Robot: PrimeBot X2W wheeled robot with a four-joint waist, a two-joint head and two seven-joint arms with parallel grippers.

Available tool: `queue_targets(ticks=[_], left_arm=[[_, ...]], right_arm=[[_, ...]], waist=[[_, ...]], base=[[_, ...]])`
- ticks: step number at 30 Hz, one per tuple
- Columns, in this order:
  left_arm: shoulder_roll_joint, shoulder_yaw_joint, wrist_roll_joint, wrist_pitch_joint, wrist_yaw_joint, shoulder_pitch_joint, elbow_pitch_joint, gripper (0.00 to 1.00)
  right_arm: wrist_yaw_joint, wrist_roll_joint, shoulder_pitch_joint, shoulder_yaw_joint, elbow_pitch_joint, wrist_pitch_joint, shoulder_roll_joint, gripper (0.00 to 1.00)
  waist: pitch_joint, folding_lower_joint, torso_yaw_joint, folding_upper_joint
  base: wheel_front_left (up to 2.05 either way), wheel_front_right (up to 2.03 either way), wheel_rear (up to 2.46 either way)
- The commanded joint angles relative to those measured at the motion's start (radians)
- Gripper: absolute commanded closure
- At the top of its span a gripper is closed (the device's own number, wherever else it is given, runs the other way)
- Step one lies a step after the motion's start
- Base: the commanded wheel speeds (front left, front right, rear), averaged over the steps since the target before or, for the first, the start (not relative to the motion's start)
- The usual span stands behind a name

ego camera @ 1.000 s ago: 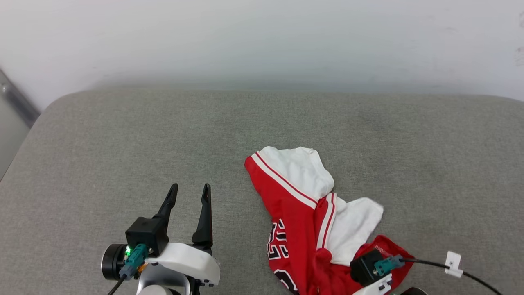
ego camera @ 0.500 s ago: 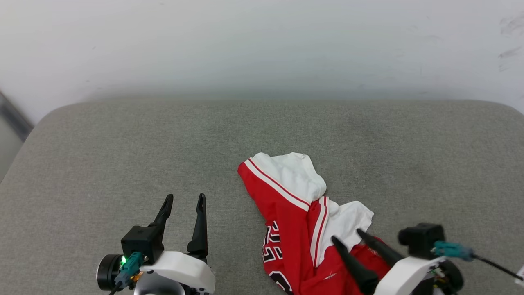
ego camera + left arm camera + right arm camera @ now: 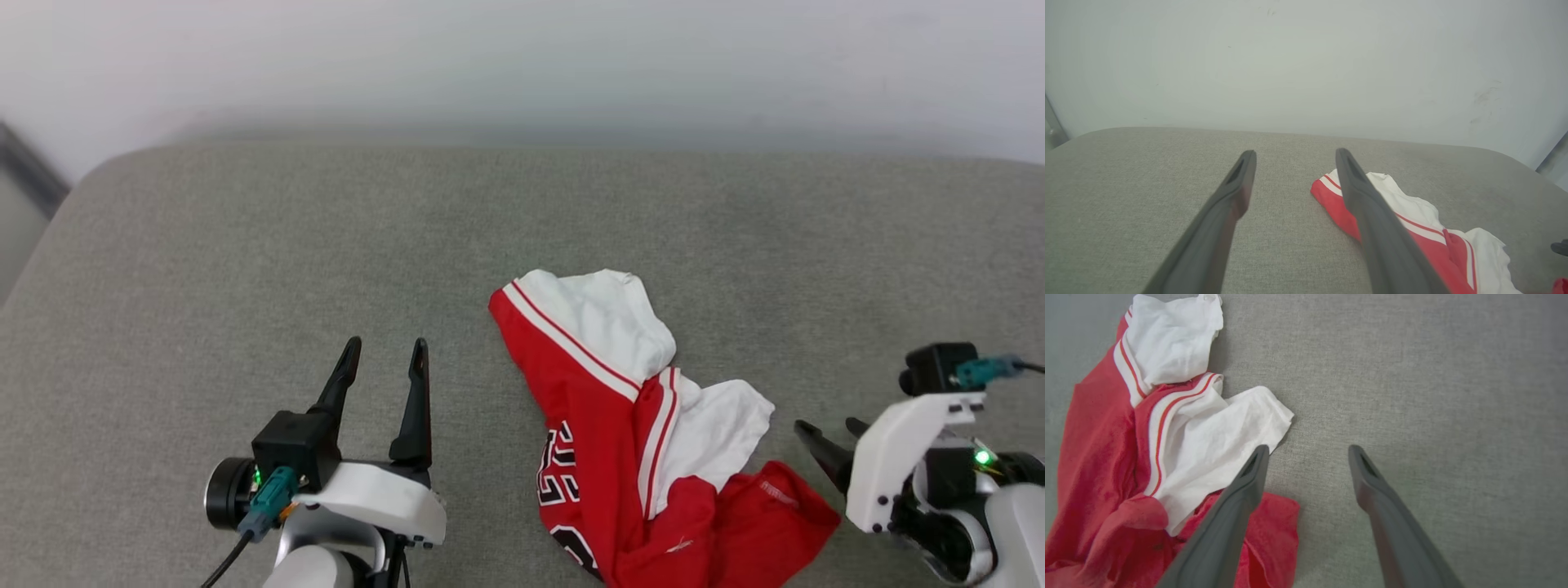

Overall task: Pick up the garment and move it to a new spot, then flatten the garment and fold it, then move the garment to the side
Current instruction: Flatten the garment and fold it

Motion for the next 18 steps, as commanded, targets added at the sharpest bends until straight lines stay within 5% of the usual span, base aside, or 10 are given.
queue_targets(ticks=[1,14,15,16,18], left_arm=[[-0.004,-0.003,0.006,-0.006,-0.003,-0.023,0.003,0.00],[-0.031,-0.013,0.016,-0.033,-0.005,-0.085,0.027,0.00],[-0.032,-0.013,0.016,-0.035,-0.005,-0.086,0.030,0.00],[-0.032,-0.013,0.016,-0.037,-0.003,-0.086,0.033,0.00],[-0.032,-0.010,0.016,-0.040,0.000,-0.082,0.038,0.00]], right_arm=[[0.000,0.019,-0.046,0.028,0.036,0.037,-0.013,0.00],[0.000,0.120,-0.206,0.246,0.362,0.164,-0.031,0.00],[0.000,0.127,-0.205,0.254,0.377,0.175,-0.029,0.55],[0.000,0.132,-0.210,0.260,0.382,0.175,-0.028,0.96],[0.000,0.132,-0.230,0.269,0.374,0.160,-0.039,1.00]], waist=[[0.036,0.0000,0.025,0.0000],[0.131,0.0000,0.080,0.0000],[0.132,0.0000,0.080,0.0000],[0.131,0.0000,0.080,0.0000],[0.126,0.0000,0.075,0.0000]], base=[[0.00,0.00,0.00],[0.00,0.00,0.00],[0.00,0.00,0.00],[0.00,0.00,0.00],[0.00,0.00,0.00]])
